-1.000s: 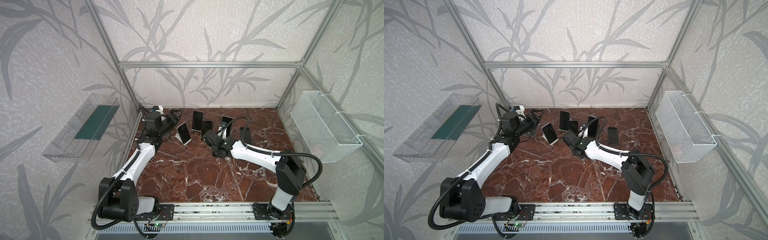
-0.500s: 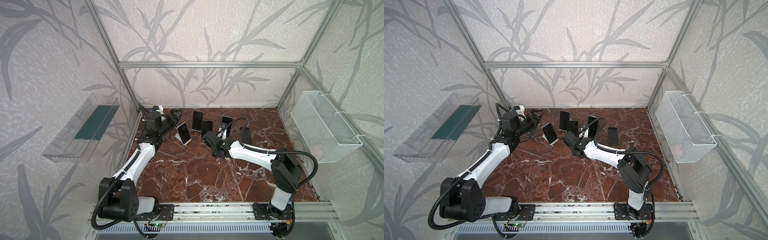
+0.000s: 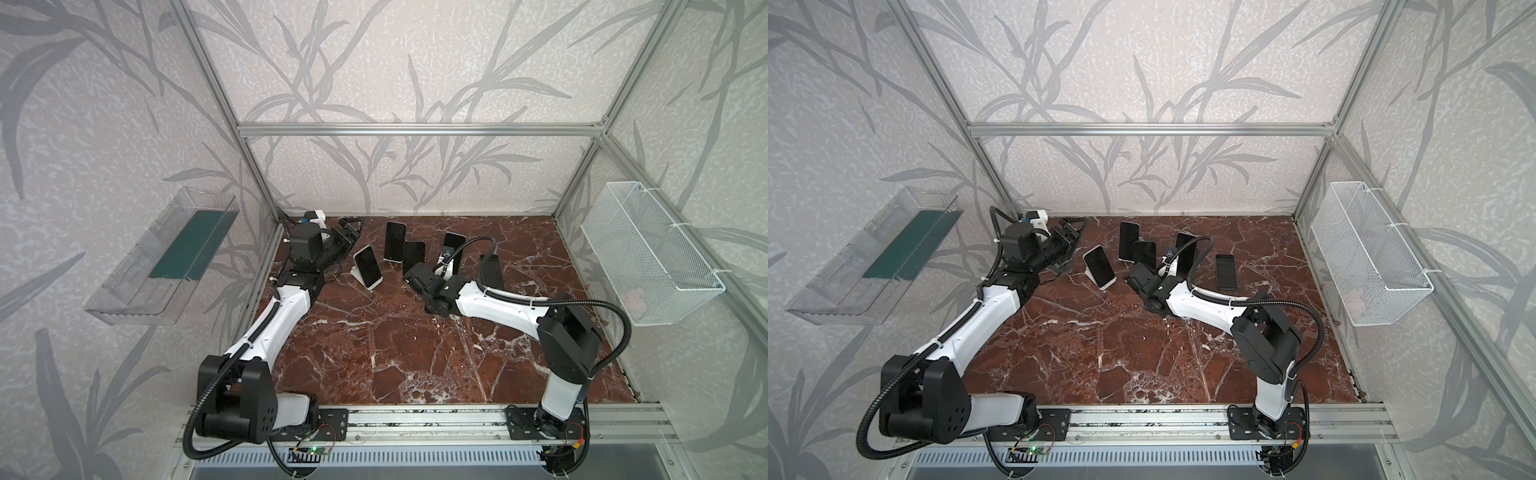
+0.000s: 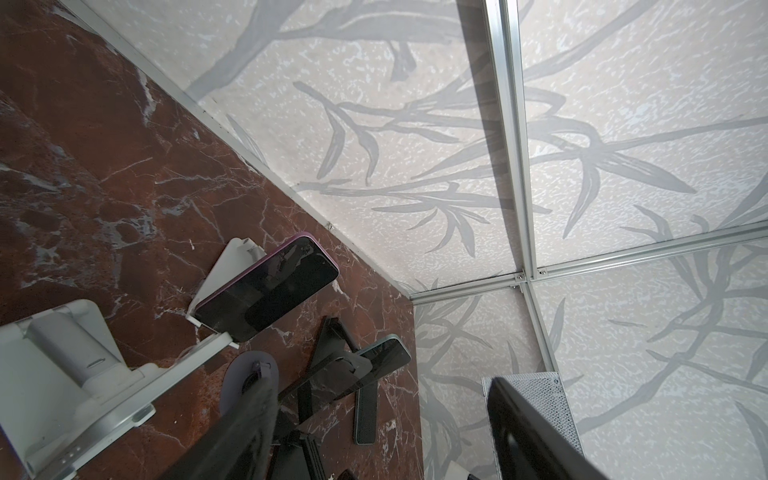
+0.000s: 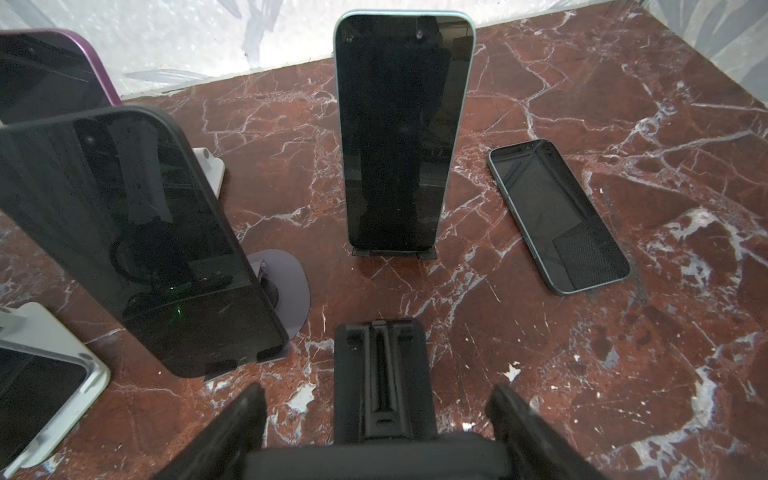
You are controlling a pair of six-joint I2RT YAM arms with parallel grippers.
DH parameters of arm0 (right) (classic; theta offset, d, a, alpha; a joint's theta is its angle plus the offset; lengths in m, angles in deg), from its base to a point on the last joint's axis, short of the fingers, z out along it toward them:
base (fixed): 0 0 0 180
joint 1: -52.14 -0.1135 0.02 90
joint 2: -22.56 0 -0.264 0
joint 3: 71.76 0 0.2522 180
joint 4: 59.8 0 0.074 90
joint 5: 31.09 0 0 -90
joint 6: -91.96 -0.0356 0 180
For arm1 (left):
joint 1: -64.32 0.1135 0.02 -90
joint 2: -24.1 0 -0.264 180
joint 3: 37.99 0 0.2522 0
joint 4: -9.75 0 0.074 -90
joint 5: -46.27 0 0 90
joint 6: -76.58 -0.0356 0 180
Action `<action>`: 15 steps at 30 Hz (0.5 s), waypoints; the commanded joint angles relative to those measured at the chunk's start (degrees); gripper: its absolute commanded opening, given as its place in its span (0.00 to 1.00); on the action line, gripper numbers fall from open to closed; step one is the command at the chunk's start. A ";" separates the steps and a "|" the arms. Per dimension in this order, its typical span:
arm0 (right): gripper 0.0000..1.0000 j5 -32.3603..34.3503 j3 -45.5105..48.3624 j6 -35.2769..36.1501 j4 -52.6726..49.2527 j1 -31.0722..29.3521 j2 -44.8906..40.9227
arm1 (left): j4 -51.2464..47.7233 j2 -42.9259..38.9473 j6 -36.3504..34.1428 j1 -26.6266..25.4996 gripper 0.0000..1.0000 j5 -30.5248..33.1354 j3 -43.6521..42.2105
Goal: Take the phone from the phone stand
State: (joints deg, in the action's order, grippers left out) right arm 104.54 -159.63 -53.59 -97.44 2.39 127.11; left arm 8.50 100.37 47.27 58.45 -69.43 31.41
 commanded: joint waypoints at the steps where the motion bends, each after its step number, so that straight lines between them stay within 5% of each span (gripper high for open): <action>1: 0.80 2.27 1.54 -0.78 0.31 0.19 -0.02 | 1.86 -0.24 0.36 0.24 0.80 -0.79 -0.62; 15: 0.72 2.54 3.78 2.96 4.78 -0.40 -2.30 | 2.67 -0.65 0.50 0.51 0.80 -0.94 -0.87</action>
State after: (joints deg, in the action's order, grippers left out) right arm 105.19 -156.59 -52.17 -93.88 2.26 126.76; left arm 8.96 100.37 47.27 58.60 -69.43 30.99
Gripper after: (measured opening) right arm 0.742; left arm 0.802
